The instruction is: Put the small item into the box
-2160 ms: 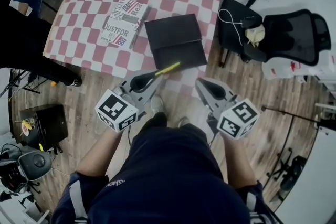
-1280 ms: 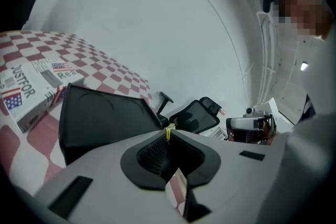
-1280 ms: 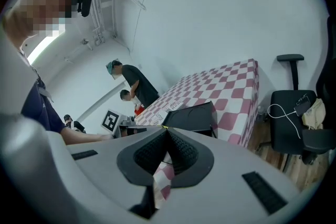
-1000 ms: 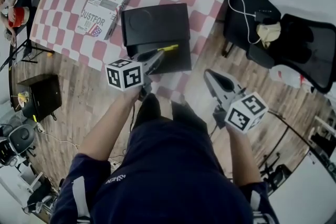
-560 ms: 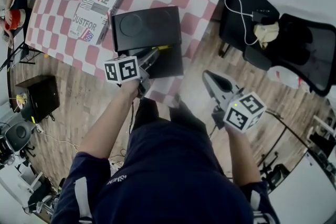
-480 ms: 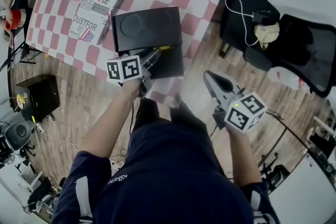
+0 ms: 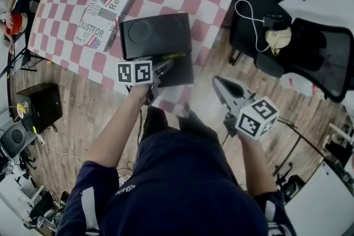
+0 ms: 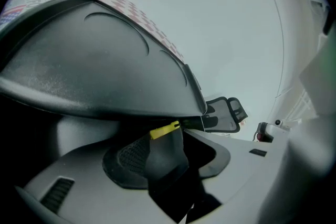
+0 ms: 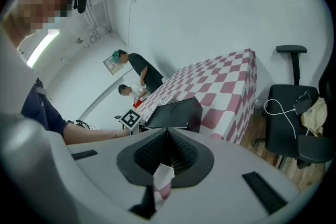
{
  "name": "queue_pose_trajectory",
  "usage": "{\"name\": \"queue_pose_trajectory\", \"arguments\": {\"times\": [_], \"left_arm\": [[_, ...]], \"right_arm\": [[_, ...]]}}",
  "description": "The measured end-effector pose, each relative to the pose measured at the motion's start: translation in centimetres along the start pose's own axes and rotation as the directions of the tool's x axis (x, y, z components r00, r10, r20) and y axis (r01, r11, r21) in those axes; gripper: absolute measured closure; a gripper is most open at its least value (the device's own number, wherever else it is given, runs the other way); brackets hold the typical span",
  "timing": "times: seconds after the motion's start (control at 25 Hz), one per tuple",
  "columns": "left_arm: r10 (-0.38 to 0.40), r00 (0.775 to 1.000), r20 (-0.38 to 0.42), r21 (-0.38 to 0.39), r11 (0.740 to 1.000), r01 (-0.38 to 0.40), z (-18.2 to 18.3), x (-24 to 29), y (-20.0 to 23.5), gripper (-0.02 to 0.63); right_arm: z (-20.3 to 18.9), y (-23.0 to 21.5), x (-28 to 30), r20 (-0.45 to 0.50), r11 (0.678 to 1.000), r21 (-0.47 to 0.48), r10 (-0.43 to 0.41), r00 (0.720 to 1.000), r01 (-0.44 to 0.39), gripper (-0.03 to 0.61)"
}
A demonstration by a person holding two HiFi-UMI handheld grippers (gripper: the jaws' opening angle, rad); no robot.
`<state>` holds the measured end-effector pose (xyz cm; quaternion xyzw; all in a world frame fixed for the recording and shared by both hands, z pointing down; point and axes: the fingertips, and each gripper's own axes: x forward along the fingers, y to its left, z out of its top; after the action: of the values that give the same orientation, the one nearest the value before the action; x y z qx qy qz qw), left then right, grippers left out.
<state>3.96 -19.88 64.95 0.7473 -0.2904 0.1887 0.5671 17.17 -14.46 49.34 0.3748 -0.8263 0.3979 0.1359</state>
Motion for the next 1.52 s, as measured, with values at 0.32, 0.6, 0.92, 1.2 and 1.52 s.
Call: {"name": "queue_pose_trajectory", "arguments": {"times": [0.32,0.6,0.92,1.2,1.52], "left_arm": [[0.0,1.0,-0.005,0.063,0.998,0.0,0.0,-3.1,-0.2,0.377],[-0.098,0.994,0.046,0.399,0.914,0.072,0.9,-8.3,-5.9,0.488],[-0.173,0.975,0.139,0.67,0.741,0.036,2.6,-15.3,-10.5,0.561],[-0.199,0.963,0.179,0.731,0.683,0.006,2.9,-19.9,-12.0,0.568],[-0.222,0.954,0.199,0.744,0.668,0.0,1.9,-22.8,-11.8,0.572]], "right_arm": [[0.6,2.0,0.8,0.013,1.0,-0.023,-0.003,1.0,0.003,0.561],[2.3,4.5,1.2,0.061,0.998,-0.065,-0.011,0.998,0.015,0.561],[3.3,7.3,1.7,0.113,0.994,-0.097,-0.032,0.993,0.043,0.561],[3.8,10.3,2.2,0.147,0.991,-0.13,-0.021,0.989,0.041,0.561],[3.7,12.9,1.6,0.196,0.987,-0.154,-0.021,0.98,0.052,0.562]]}}
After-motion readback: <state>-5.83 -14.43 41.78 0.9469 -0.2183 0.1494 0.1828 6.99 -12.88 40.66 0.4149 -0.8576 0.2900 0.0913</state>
